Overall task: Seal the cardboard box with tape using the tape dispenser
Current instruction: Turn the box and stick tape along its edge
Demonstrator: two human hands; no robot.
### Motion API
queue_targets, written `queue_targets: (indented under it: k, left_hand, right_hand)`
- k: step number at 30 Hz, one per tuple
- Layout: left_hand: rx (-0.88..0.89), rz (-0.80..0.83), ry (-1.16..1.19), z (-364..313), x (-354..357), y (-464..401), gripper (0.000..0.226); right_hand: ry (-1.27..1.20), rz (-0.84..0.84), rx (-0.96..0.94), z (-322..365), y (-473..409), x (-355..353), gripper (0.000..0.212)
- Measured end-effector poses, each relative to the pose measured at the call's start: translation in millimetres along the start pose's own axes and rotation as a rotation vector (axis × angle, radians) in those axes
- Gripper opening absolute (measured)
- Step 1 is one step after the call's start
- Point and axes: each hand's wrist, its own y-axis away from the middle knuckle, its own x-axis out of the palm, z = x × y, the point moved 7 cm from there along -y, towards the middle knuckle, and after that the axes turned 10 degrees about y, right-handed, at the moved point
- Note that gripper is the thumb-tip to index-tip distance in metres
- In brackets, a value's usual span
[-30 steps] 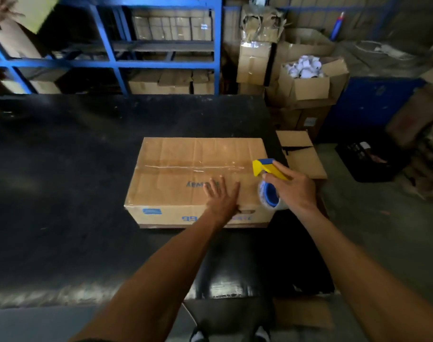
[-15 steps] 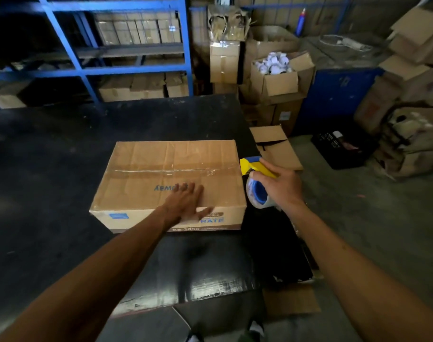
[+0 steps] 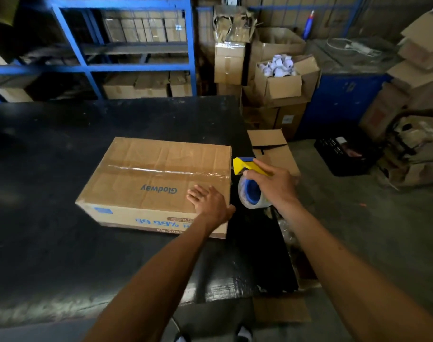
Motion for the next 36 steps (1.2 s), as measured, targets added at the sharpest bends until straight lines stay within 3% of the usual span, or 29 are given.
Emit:
queue_targets:
  k: [5,10,14,17,20,30,36]
  left_hand:
    - [0.236,0.148,-0.132,58,-28,10,0.103]
    - [0.333,0.262,-0.108,112,-51,36,0.102]
    - [0.296,0.132,-0.131,94,-39,35,0.105]
    - [0.153,0.035,-0.016,78,-16,29,0.088]
    - [0.138,-0.037,-0.096,68,-8,27,0.073]
    - [0.238,0.104,-0.268,119,-32,13,0.072]
    - [0.308,0.077,-0.258,126,-28,16,0.089]
  right_hand:
    - [-0.022,0.056,-0.019,8,-15,13,0.055]
    - [-0.046,0.125,-0.092,26,-24,31,0.059]
    - [-0.021,0.185,-0.170,36,-27,46,0.056]
    - [0.015,0.237,-0.202,41,-25,51,0.056]
    - [0.040,0.282,-0.225,45,-27,52,0.053]
    - [0.078,0.294,-0.253,56,-27,61,0.051]
    - [0.068,0.266,-0.246,64,-17,75,0.052]
